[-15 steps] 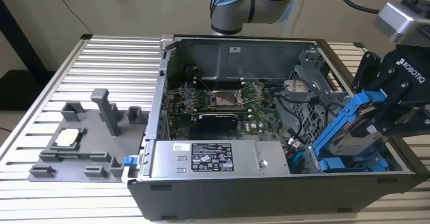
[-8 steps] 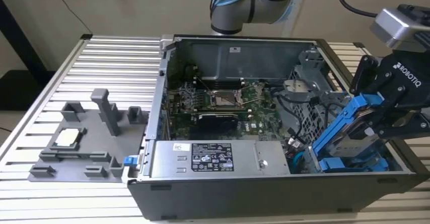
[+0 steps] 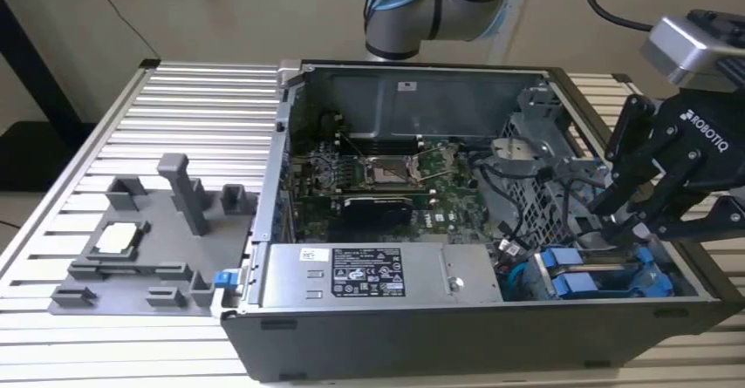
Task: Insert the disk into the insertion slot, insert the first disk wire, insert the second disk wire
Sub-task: 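Insert the disk into the insertion slot, then insert the first disk wire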
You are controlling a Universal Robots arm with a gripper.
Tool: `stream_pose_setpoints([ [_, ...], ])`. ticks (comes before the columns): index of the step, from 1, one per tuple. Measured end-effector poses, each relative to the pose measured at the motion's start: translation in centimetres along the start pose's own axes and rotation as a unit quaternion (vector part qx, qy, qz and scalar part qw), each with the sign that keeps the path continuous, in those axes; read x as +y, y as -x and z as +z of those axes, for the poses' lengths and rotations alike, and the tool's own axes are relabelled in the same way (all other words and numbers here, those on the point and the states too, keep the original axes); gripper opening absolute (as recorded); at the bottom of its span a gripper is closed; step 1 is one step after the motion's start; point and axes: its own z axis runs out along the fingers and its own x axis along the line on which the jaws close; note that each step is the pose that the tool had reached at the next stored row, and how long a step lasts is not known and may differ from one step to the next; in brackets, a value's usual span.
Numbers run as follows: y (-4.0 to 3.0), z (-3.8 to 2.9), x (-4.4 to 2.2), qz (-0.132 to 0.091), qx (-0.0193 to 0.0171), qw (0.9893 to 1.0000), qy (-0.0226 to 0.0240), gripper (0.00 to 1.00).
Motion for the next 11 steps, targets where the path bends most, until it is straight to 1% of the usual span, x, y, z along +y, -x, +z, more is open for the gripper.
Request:
stream_pose_setpoints([
  [4,0.02,-0.2,0.04,0.0,-0.0003,1.0,-0.0005,0.41],
  [5,0.02,-0.22,0.04,-0.001,-0.0017,1.0,-0.0069,0.41],
  [7,0.02,-0.21,0.04,-0.003,-0.005,0.9997,-0.025,0.41],
  [8,0.03,-0.22,0.04,-0.004,-0.0064,0.9994,-0.0348,0.41],
  [10,0.02,-0.22,0.04,-0.007,-0.0086,0.9986,-0.0522,0.41],
  [11,0.02,-0.22,0.03,-0.008,-0.0095,0.998,-0.062,0.41],
])
